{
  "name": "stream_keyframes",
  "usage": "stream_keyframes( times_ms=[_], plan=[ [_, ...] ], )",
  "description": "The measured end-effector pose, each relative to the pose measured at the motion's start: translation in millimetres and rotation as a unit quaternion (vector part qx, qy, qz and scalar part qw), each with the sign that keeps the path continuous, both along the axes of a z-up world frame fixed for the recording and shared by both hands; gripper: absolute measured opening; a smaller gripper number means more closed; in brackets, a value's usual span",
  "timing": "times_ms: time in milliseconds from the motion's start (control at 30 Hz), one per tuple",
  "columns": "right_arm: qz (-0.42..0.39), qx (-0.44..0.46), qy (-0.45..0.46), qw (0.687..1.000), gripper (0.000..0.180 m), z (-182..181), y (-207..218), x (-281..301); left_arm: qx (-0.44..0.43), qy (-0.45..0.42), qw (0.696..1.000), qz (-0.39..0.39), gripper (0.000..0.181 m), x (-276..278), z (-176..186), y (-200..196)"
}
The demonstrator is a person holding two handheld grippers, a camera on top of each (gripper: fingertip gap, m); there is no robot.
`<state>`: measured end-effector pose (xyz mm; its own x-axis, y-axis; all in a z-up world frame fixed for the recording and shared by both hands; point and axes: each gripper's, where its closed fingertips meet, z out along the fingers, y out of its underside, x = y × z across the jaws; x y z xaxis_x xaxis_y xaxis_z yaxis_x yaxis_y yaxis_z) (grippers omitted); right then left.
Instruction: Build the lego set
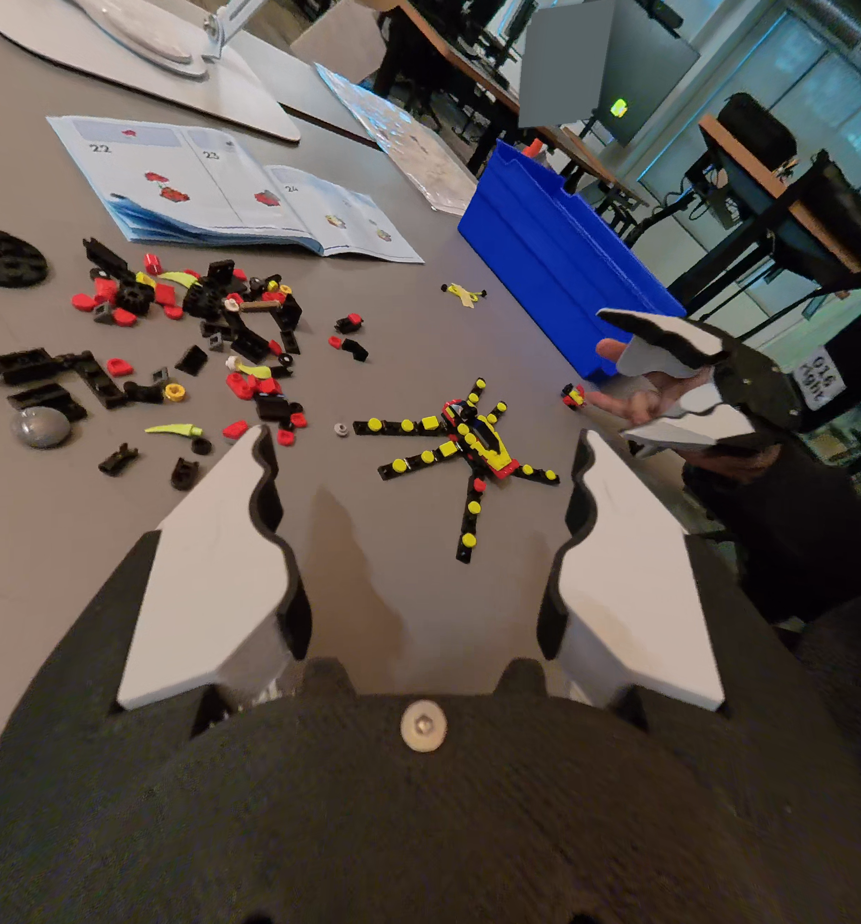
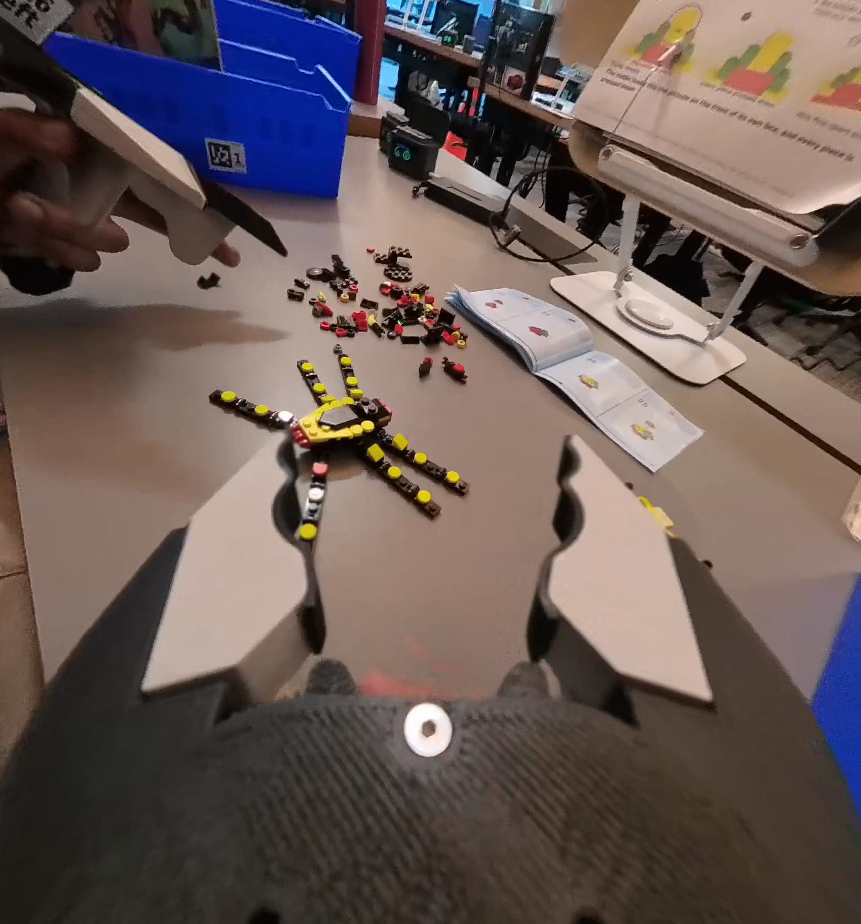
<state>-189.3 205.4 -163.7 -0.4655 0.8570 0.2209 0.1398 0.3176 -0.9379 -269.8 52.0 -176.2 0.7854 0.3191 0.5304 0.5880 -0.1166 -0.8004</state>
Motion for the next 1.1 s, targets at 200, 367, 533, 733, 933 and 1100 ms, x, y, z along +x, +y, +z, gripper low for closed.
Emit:
stream_keyframes(
  times_ms=[200,367,533,733,933,1100],
  plan=[
    [-0.022,-0.008,-0.028,0.999,0.123,-8,8,8,-0.08,0.087,0.992,0.035,0.136,-23,-13,2],
    [-0.033,0.028,-0.025,0.999,0.11,-12,13,14,-0.156,0.137,0.977,0.055,0.082,-40,-29,-4],
    [-0.04,0.031,-0.015,0.999,0.099,-8,15,17,-0.205,0.143,0.966,0.067,0.06,-56,-45,-9],
    [-0.049,0.008,-0.004,0.999,0.093,0,20,18,-0.228,0.091,0.968,0.058,0.044,-60,-60,-8],
    [-0.05,0.002,-0.003,0.999,0.089,2,19,18,-0.255,0.073,0.963,0.047,0.029,-60,-70,-6],
    [-0.052,0.008,-0.002,0.999,0.087,1,19,18,-0.266,0.075,0.96,0.04,0.011,-59,-73,-6]
  ],
)
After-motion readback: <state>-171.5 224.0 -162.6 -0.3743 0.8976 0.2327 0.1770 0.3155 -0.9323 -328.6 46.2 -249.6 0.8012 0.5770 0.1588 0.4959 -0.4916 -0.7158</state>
